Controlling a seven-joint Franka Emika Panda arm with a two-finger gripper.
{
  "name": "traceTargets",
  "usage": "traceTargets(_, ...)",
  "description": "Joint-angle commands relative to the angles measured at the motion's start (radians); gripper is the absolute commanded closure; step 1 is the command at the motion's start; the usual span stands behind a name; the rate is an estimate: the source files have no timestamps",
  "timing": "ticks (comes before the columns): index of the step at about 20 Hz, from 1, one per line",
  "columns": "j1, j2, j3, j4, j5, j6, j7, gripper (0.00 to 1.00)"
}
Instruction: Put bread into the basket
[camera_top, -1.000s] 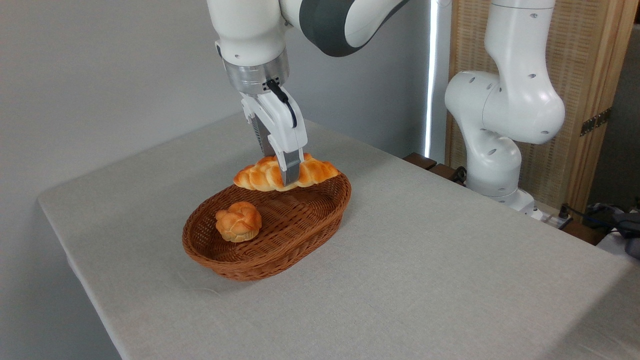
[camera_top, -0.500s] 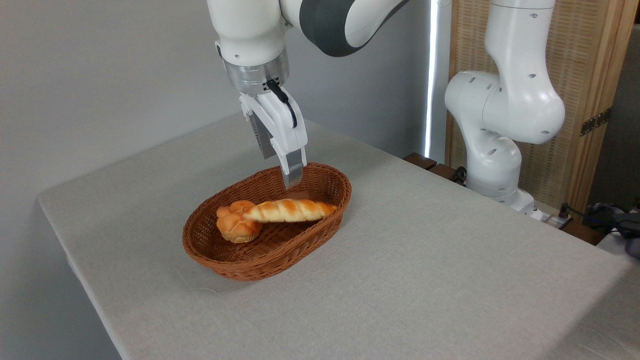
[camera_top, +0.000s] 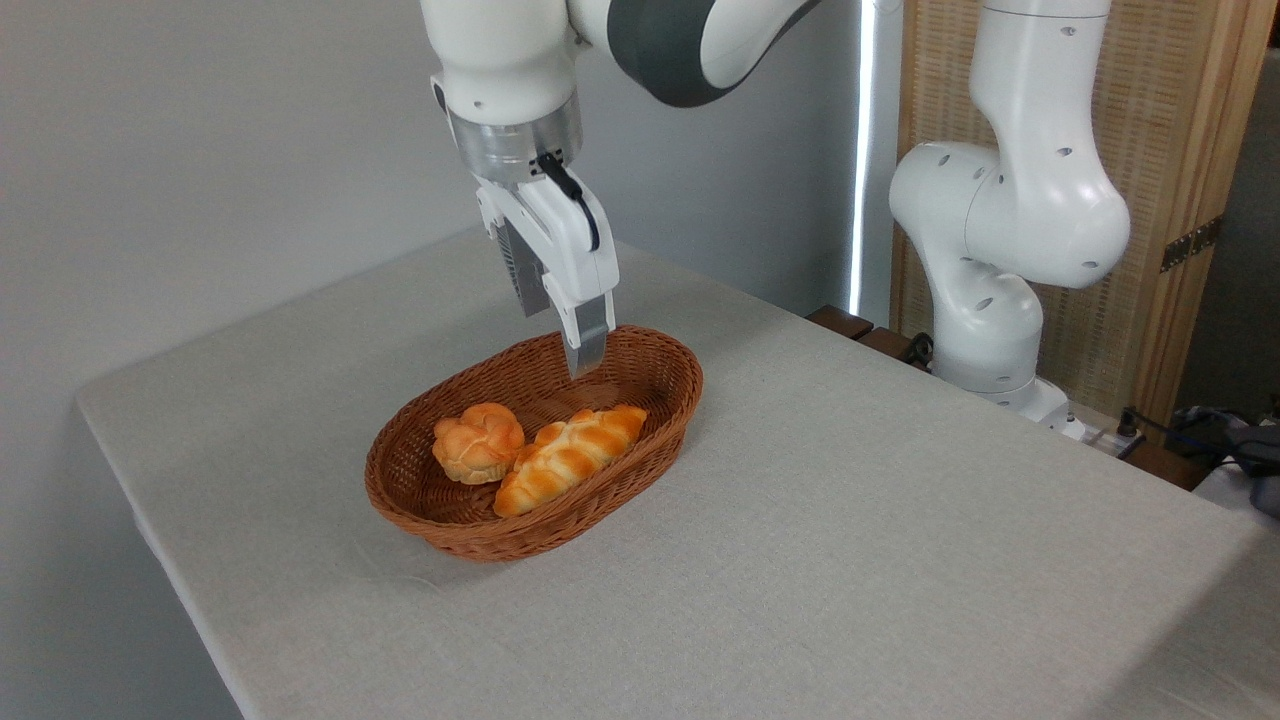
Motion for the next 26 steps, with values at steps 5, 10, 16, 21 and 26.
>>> traceTargets(5,0.002,-0.013,0.091,0.12,0.047,-0.036,-0.061,0.0)
traceTargets(10,0.001,-0.013,0.086,0.15,0.159,-0.042,-0.141,0.0)
traceTargets(16,-0.004,-0.01,0.09,0.212,0.172,-0.042,-0.204,0.0)
traceTargets(21,-0.013,0.01,0.074,0.233,0.182,-0.044,-0.21,0.0)
traceTargets(26,-0.032,0.11,0.051,0.331,0.199,-0.067,-0.266,0.0)
